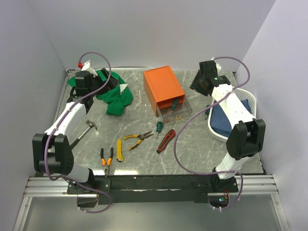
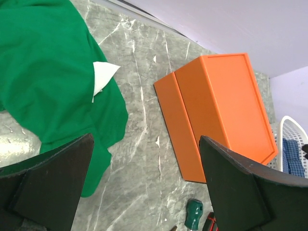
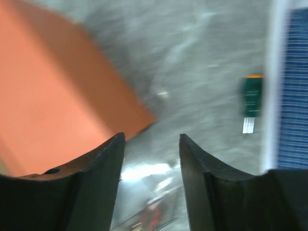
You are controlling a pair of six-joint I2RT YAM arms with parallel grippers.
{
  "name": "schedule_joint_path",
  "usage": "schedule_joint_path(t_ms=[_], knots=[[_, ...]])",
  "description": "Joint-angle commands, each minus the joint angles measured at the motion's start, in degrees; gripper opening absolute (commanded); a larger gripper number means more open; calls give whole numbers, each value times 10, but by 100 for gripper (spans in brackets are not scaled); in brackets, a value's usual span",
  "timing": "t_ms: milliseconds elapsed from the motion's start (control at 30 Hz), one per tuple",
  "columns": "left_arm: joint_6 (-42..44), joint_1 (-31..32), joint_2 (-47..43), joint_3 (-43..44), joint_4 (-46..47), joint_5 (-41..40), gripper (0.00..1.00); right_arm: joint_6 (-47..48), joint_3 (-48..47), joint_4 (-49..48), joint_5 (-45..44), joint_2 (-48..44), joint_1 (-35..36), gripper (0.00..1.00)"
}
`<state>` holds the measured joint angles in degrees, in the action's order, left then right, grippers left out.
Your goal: Sort the tools into containers
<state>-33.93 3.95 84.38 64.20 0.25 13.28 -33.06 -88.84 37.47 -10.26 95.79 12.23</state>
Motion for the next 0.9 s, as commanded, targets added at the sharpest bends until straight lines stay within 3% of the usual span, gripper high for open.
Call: schedule_joint_path(t_ms=[0,267,867], knots=[[-10,0,-4,6,31,4,97,93,19,-20,-57,30,-29,62],[-14,0,-17,-19,34,1,98,129,-18,-27,-114,120,-25,60],[-32,-4,17,-17,24,-11,98,110,11,-22,-246,193,-9,56]])
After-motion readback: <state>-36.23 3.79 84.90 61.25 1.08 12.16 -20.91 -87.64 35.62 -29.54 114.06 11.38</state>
